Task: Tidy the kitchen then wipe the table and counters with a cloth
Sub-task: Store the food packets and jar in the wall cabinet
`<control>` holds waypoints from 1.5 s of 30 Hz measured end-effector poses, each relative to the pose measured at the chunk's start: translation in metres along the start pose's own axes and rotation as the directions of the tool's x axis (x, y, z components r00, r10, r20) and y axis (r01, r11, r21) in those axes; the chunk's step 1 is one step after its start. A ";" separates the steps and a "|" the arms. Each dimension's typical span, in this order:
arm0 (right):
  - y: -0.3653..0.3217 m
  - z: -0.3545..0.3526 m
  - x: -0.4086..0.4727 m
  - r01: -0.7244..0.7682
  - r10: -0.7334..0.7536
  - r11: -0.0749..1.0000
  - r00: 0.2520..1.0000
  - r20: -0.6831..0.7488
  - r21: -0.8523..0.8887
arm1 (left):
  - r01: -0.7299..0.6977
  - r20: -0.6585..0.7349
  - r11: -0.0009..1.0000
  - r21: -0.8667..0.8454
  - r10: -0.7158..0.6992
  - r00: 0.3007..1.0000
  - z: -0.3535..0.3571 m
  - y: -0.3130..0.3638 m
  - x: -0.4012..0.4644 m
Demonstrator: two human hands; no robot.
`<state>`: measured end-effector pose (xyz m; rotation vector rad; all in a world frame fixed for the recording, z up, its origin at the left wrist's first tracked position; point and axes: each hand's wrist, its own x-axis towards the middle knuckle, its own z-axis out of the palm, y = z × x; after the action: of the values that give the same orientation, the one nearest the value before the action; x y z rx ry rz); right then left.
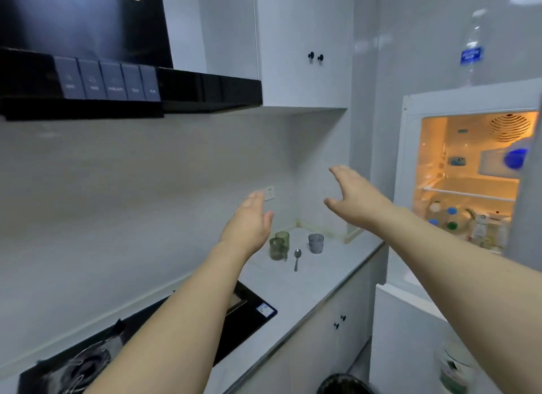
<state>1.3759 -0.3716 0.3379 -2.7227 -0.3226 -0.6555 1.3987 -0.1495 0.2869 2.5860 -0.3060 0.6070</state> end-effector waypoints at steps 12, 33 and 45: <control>-0.009 -0.140 -0.067 0.188 -0.194 0.981 0.965 -0.176 -0.050 | -0.105 -0.147 0.994 0.041 0.110 0.983 -0.089 0.139 -0.057; 0.138 -0.258 -0.098 -0.021 0.035 0.999 0.790 -0.613 0.030 | -0.483 -0.222 0.874 0.049 0.481 0.848 -0.083 0.363 -0.055; 0.189 -0.215 -0.055 0.116 -0.153 0.988 0.698 -0.700 -0.100 | -0.550 -0.323 0.813 0.192 0.582 0.746 -0.048 0.364 0.003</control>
<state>1.2964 -0.6310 0.4444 -2.2567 -0.3069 -1.6928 1.2706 -0.4420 0.4674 2.3617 -0.9771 1.3276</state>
